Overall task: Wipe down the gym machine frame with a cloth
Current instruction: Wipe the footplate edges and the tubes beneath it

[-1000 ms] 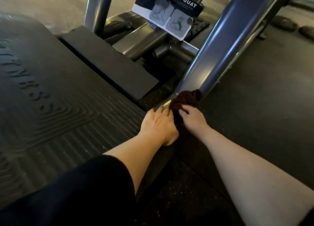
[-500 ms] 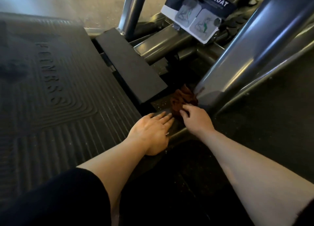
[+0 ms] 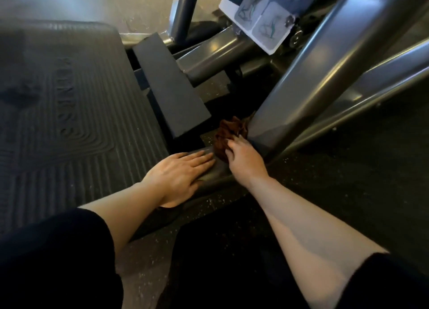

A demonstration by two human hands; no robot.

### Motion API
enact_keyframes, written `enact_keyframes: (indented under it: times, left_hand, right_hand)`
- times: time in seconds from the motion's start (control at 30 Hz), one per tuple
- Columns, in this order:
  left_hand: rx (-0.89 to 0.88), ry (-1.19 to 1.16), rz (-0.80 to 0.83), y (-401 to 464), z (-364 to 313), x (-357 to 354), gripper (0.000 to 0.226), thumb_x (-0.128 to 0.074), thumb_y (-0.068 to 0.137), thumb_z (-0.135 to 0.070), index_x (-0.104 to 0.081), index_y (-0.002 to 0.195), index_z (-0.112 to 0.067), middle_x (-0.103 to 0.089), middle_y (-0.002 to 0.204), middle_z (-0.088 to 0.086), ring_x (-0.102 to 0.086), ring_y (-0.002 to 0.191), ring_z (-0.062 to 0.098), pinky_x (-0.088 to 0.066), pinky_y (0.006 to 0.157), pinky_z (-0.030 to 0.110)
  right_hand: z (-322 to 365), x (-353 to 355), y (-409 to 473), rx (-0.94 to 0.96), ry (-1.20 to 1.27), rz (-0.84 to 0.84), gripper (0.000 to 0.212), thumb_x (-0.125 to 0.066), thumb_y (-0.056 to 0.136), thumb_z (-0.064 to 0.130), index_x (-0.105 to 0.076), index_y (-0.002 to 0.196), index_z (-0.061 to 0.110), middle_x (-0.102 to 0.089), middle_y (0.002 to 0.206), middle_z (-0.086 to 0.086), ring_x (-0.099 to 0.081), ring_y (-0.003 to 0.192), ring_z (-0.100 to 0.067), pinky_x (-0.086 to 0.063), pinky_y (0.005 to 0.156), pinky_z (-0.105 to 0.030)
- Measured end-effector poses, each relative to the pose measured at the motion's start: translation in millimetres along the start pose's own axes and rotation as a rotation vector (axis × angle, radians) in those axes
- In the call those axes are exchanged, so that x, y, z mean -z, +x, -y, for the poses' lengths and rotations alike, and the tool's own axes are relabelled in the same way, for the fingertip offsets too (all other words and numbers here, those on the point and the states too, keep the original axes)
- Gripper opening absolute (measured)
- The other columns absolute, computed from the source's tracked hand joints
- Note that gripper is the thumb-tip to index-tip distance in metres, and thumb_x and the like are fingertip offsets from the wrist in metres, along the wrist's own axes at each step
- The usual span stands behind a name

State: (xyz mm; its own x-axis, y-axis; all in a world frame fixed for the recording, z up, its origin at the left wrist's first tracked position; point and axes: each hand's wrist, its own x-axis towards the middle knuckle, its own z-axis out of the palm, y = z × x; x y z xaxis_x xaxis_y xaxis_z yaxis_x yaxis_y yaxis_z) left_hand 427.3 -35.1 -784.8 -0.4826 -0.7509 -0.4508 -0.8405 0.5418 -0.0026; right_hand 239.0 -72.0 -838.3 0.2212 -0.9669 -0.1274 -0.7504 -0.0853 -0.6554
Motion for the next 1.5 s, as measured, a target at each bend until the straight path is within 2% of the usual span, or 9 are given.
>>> enact_keyframes:
  times: [0.13, 0.23, 0.37, 0.6, 0.83, 1.0, 1.27, 1.37, 1.5]
  left_hand:
    - [0.037, 0.037, 0.043, -1, -11, 3, 0.061, 0.0, 0.091, -0.054, 0.009, 0.149, -0.036, 0.009, 0.16, -0.014, 0.015, 0.144, 0.002, 0.011, 0.12, 0.033]
    - [0.098, 0.08, 0.133, 5, -18, 21, 0.055, -0.02, 0.103, -0.043, -0.006, 0.154, -0.03, -0.003, 0.162, -0.009, 0.004, 0.147, 0.005, 0.021, 0.114, 0.037]
    - [0.157, 0.006, -0.045, 54, -49, 55, 0.039, -0.036, 0.101, -0.038, -0.052, 0.134, -0.024, -0.058, 0.134, -0.003, -0.051, 0.127, 0.017, -0.019, 0.117, 0.039]
    - [0.396, -0.796, -0.315, 124, -125, 27, 0.091, -0.057, 0.094, -0.042, 0.009, 0.154, -0.025, -0.006, 0.163, 0.002, -0.028, 0.143, 0.028, -0.03, 0.114, 0.041]
    - [0.491, -0.654, -0.425, 128, -142, 25, 0.096, -0.059, 0.092, -0.044, 0.011, 0.154, -0.022, -0.004, 0.163, 0.006, -0.031, 0.142, 0.028, -0.031, 0.111, 0.035]
    - [0.511, -0.697, -0.523, 135, -147, 27, 0.092, -0.059, 0.091, -0.045, 0.002, 0.155, -0.021, -0.01, 0.162, 0.006, -0.026, 0.144, 0.027, -0.028, 0.113, 0.038]
    - [-0.066, -0.446, -0.802, 127, -162, 20, 0.095, -0.063, 0.087, -0.008, 0.003, 0.155, -0.015, 0.006, 0.163, 0.003, 0.0, 0.149, 0.014, -0.02, 0.117, 0.035]
    - [-0.333, -0.172, -0.712, 128, -136, 12, 0.093, -0.063, 0.088, -0.008, 0.001, 0.155, -0.017, 0.005, 0.163, -0.004, -0.001, 0.15, 0.015, -0.027, 0.113, 0.054]
    - [-0.448, 0.297, -0.55, 134, -107, 11, 0.068, -0.058, 0.087, -0.021, -0.032, 0.148, -0.009, -0.013, 0.155, -0.003, 0.014, 0.147, 0.011, -0.008, 0.117, 0.038]
  right_hand:
    - [-11, 0, -36, 0.028, 0.024, -0.096, 0.034, -0.047, 0.1, 0.017, -0.058, 0.132, 0.012, -0.052, 0.141, -0.004, -0.038, 0.137, -0.02, -0.024, 0.115, -0.027]
    - [-11, 4, -52, 0.007, 0.048, -0.122, 0.035, -0.047, 0.101, 0.017, -0.056, 0.134, 0.014, -0.051, 0.143, -0.001, -0.036, 0.139, -0.015, -0.02, 0.115, -0.023]
    - [-13, 12, -60, -0.097, 0.104, -0.187, 0.021, -0.052, 0.095, 0.017, -0.067, 0.11, 0.017, -0.064, 0.115, 0.002, -0.049, 0.117, -0.016, -0.033, 0.104, -0.024]
    - [-70, 53, -57, -0.752, 0.759, -0.687, 0.017, -0.056, 0.093, 0.012, -0.066, 0.105, 0.019, -0.063, 0.106, 0.0, -0.06, 0.105, -0.016, -0.047, 0.098, -0.034]
    - [-67, 73, -23, -0.462, 1.473, -0.679, 0.036, -0.045, 0.094, -0.002, -0.07, 0.11, 0.018, -0.071, 0.106, -0.002, -0.066, 0.103, -0.015, -0.053, 0.095, -0.035]
    - [-74, 60, -17, -0.442, 1.399, -0.72, 0.033, -0.047, 0.09, -0.002, -0.072, 0.097, 0.017, -0.072, 0.095, 0.001, -0.067, 0.093, -0.01, -0.054, 0.084, -0.026]
    - [-93, 62, -27, -0.671, 1.477, -0.963, 0.03, -0.051, 0.085, -0.01, -0.069, 0.092, 0.012, -0.067, 0.087, -0.005, -0.066, 0.073, -0.006, -0.047, 0.05, -0.012]
    - [-87, 80, -12, -0.321, 1.695, -0.729, 0.024, -0.052, 0.091, -0.002, -0.069, 0.093, 0.014, -0.07, 0.084, -0.002, -0.067, 0.071, -0.005, -0.052, 0.062, -0.016]
    - [-92, 77, 10, -0.337, 1.547, -0.48, 0.024, -0.051, 0.094, 0.013, -0.074, 0.087, 0.012, -0.072, 0.088, -0.008, -0.069, 0.086, -0.016, -0.052, 0.076, -0.027]
